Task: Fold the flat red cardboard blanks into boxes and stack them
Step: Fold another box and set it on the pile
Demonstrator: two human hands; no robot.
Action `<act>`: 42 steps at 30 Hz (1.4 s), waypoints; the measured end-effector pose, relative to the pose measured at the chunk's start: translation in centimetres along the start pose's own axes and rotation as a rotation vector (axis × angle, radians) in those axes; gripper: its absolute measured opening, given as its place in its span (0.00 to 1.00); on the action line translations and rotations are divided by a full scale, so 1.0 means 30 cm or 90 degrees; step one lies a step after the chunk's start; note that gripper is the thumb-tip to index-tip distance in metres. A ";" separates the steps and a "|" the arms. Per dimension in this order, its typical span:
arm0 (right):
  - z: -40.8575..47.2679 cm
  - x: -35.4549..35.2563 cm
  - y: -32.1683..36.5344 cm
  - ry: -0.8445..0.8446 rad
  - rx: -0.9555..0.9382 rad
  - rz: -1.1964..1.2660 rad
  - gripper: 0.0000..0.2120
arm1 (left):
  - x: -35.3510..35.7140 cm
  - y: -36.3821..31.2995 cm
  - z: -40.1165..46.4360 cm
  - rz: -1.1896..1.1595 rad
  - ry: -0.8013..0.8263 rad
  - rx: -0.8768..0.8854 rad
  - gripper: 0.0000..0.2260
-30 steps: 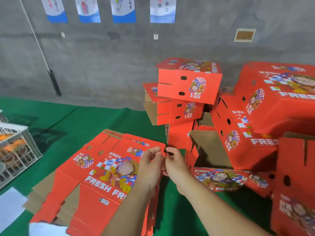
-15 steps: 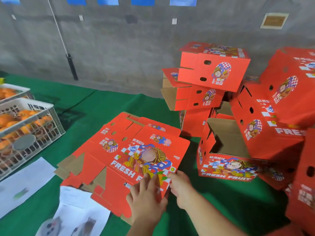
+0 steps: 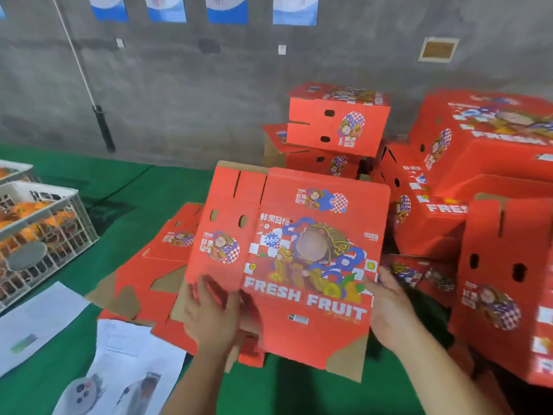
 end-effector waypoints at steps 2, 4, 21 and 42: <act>-0.014 -0.074 0.021 -0.004 -0.011 0.007 0.15 | -0.014 0.017 0.045 -0.025 0.036 -0.018 0.44; -0.026 -0.122 0.027 -0.006 -0.019 0.011 0.15 | 0.003 0.022 0.067 -0.050 0.093 0.001 0.41; -0.082 -0.372 0.112 -0.284 -0.212 -0.226 0.30 | 0.128 -0.128 -0.066 -0.388 0.215 -0.075 0.25; -0.120 -0.415 0.192 -0.268 -0.054 -0.047 0.28 | 0.112 -0.112 -0.063 -0.460 0.242 -0.158 0.29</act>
Point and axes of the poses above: each hand's wrist, its own z-axis towards the middle knuckle, its own x-axis out of the palm, y = z × x, the point moved 6 cm from there along z, towards the middle knuckle, and after that the axes turned 3 degrees about -x, right-handed, at the moved point
